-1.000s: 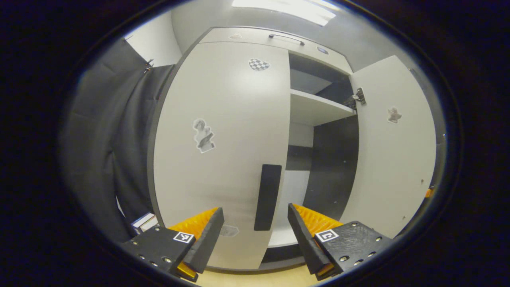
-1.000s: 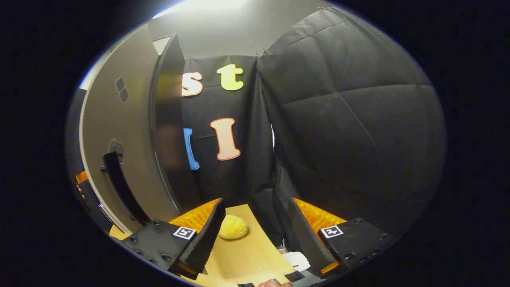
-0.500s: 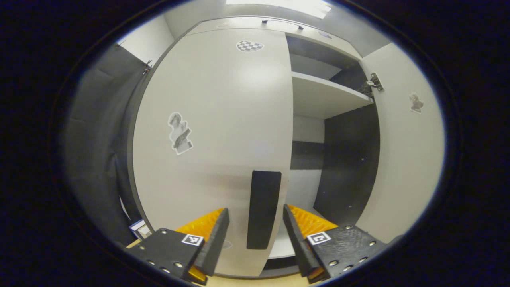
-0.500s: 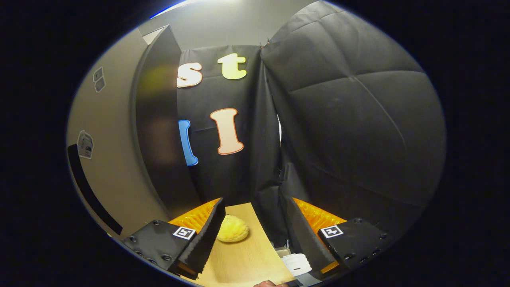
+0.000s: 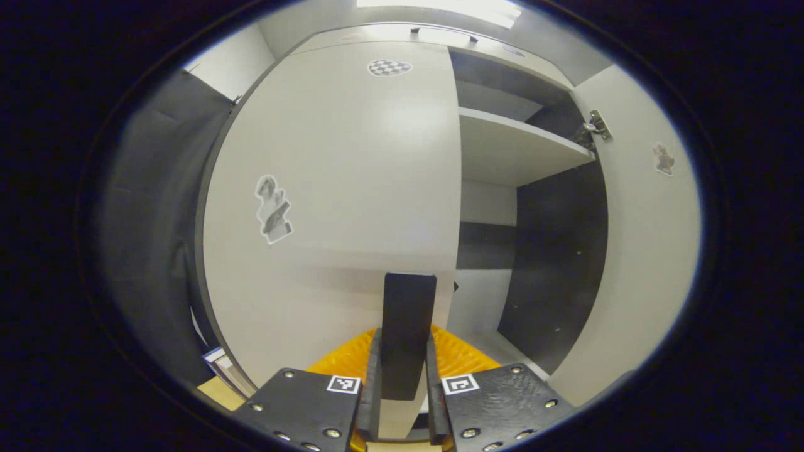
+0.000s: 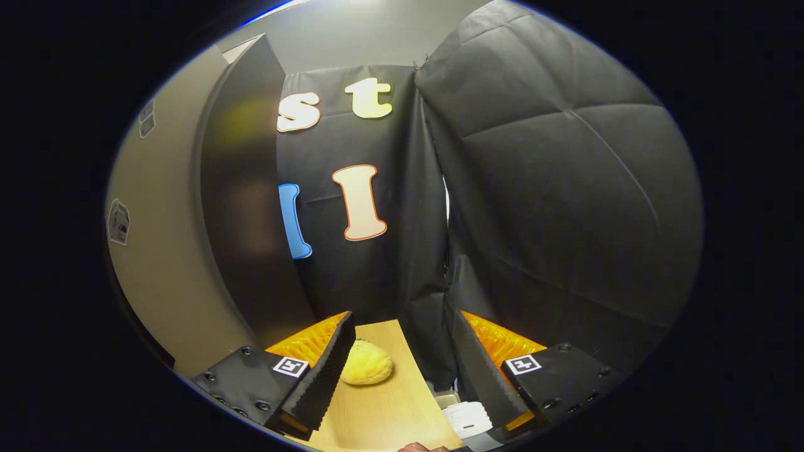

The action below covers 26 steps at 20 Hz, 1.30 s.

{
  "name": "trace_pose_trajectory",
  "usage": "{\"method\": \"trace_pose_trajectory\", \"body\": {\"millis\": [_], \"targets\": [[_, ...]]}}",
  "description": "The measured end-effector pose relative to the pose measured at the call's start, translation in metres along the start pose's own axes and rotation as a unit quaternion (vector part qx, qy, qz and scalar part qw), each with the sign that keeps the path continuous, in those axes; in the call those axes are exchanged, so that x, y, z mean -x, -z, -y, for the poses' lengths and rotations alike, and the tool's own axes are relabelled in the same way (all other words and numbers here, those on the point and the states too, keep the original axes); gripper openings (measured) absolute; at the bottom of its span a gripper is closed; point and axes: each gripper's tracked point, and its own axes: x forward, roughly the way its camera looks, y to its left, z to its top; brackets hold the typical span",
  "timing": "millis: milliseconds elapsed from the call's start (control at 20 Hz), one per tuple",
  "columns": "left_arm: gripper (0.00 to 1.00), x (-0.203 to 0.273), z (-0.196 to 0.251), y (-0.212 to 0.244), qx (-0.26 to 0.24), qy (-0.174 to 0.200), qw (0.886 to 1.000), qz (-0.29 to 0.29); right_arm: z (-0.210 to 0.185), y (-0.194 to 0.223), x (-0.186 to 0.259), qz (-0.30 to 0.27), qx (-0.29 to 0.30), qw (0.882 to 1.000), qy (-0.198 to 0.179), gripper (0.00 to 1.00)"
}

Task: Open the right door of the double-door shoe cabinet with the right hand, and open the left door with the left hand.

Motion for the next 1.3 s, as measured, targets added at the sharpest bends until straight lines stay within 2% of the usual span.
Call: {"method": "trace_pose_trajectory", "body": {"millis": [50,100,350,550,600,700,1000,1300], "targets": [[0.28,0.000,0.000,0.001,-0.004,-0.005,1.000,-0.002,-0.001,0.001,-0.001,-0.001,0.002,1.000,-0.001,0.95],[0.28,-0.001,0.001,0.002,-0.005,-0.006,1.000,-0.003,-0.002,0.000,-0.002,-0.001,0.002,1.000,-0.003,0.98],[0.18,0.000,0.000,0.005,0.002,-0.001,1.000,-0.001,-0.010,0.002,-0.006,-0.003,0.018,1.000,-0.006,0.98],[0.18,0.002,0.000,0.006,0.004,-0.001,1.000,-0.004,-0.013,0.003,-0.003,-0.001,0.021,1.000,-0.003,0.98],[0.18,0.003,-0.001,0.007,0.005,0.001,1.000,-0.004,-0.013,0.003,-0.002,-0.006,0.018,1.000,-0.003,0.92],[0.18,0.003,-0.001,0.007,0.012,0.005,1.000,-0.003,-0.014,0.008,0.000,-0.014,0.009,1.000,-0.004,0.92],[0.18,0.005,-0.003,0.003,0.018,0.014,1.000,-0.003,-0.017,0.026,0.038,-0.024,0.010,0.999,0.019,0.92],[0.17,0.014,-0.008,0.005,0.026,0.036,0.999,-0.006,-0.022,0.020,0.087,-0.009,0.006,0.999,0.049,0.92]]}}
